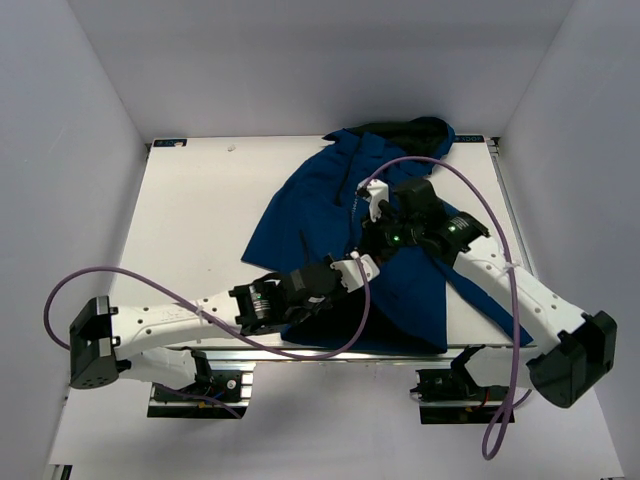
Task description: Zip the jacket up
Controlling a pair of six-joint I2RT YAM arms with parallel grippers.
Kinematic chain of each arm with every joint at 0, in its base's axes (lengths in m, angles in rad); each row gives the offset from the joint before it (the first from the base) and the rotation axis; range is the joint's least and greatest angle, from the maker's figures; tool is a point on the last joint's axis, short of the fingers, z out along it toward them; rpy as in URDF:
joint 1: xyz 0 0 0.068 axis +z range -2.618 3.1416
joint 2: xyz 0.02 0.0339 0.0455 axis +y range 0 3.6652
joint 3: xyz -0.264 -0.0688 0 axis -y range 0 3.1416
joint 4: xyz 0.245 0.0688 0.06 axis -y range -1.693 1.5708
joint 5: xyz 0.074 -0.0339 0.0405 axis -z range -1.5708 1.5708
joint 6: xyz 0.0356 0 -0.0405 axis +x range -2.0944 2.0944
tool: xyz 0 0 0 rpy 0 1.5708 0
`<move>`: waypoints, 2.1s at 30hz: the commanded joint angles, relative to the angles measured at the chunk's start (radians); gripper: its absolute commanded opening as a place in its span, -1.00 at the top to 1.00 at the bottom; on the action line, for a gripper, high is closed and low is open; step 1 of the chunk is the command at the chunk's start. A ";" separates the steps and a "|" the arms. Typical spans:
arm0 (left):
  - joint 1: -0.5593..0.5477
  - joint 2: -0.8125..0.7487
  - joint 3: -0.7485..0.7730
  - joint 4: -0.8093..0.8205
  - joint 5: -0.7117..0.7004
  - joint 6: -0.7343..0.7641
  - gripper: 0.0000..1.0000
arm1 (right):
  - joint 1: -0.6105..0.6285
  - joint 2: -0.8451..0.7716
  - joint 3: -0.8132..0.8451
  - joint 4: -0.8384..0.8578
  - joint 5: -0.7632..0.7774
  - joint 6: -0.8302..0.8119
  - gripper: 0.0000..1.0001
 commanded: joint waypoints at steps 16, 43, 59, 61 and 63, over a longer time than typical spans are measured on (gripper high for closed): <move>-0.018 -0.192 0.009 -0.106 0.126 -0.164 1.00 | -0.138 0.257 0.061 0.524 0.500 -0.128 1.00; -0.015 -0.215 -0.128 -0.352 0.500 -0.707 1.00 | -0.381 1.334 1.250 1.124 0.769 -0.340 1.00; -0.017 -0.066 -0.075 -0.592 0.518 -0.855 -0.14 | -0.455 1.264 1.112 1.161 0.478 -0.173 1.00; -0.017 -0.046 -0.033 -0.626 0.479 -0.839 -0.68 | -0.455 1.168 1.023 1.121 0.451 -0.136 0.85; -0.015 -0.064 0.002 -0.625 0.412 -0.832 -0.96 | -0.455 1.092 0.954 1.100 0.413 -0.110 0.50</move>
